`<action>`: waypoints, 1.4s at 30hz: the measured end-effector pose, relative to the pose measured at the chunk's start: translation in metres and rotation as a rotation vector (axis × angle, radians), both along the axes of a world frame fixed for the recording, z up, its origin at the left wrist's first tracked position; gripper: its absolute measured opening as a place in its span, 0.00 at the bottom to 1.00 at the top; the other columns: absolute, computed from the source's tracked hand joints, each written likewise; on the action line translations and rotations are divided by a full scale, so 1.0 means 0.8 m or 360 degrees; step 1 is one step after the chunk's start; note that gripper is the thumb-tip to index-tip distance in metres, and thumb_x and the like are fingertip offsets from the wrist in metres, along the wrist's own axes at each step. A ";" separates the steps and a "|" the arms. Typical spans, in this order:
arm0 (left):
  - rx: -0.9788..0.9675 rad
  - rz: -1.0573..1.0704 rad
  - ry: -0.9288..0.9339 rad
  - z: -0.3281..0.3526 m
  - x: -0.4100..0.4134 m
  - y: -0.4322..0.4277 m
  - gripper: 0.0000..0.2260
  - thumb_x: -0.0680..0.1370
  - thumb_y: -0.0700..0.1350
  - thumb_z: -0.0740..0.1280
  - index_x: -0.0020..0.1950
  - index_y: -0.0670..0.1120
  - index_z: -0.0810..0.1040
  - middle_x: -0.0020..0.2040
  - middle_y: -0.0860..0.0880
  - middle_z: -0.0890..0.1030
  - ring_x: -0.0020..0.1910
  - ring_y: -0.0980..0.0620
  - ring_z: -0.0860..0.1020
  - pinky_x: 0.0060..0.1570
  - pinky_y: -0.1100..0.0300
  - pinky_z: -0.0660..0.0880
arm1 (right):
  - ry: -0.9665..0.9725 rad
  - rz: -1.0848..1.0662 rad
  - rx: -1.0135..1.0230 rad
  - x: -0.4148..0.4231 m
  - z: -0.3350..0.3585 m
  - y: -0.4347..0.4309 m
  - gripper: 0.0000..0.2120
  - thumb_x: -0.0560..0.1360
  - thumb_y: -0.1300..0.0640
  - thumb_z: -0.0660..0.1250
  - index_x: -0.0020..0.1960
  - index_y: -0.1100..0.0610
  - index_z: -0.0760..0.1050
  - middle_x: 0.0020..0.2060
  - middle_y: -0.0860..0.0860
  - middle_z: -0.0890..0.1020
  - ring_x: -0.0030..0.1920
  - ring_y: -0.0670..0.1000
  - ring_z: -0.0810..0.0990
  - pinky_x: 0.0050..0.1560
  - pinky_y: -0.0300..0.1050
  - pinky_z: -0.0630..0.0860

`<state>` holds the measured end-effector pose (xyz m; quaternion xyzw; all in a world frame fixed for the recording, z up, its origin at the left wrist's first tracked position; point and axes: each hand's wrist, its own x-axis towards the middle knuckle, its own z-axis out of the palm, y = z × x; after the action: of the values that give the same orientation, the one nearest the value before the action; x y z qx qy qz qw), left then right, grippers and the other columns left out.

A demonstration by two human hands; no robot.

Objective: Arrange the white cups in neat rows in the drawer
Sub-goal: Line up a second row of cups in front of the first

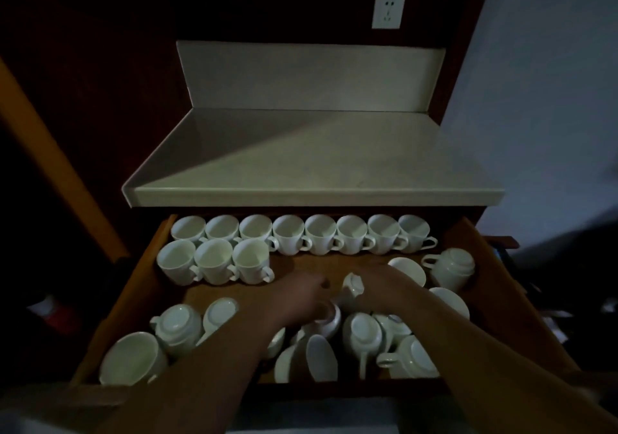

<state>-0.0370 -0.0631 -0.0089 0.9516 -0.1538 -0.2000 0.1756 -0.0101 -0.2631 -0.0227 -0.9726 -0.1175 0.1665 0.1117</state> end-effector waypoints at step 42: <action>-0.3327 0.1137 0.0956 0.037 0.043 0.134 0.47 0.56 0.44 0.88 0.72 0.40 0.73 0.68 0.35 0.78 0.67 0.35 0.77 0.59 0.40 0.79 | 0.0732 -0.1417 0.2851 0.040 0.036 0.039 0.21 0.76 0.55 0.70 0.66 0.62 0.75 0.61 0.66 0.82 0.61 0.68 0.81 0.61 0.70 0.78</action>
<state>-0.0025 0.0443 0.0204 0.2432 0.0825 -0.1324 0.9573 0.0217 -0.2320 0.0065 -0.4320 0.1971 0.1436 0.8683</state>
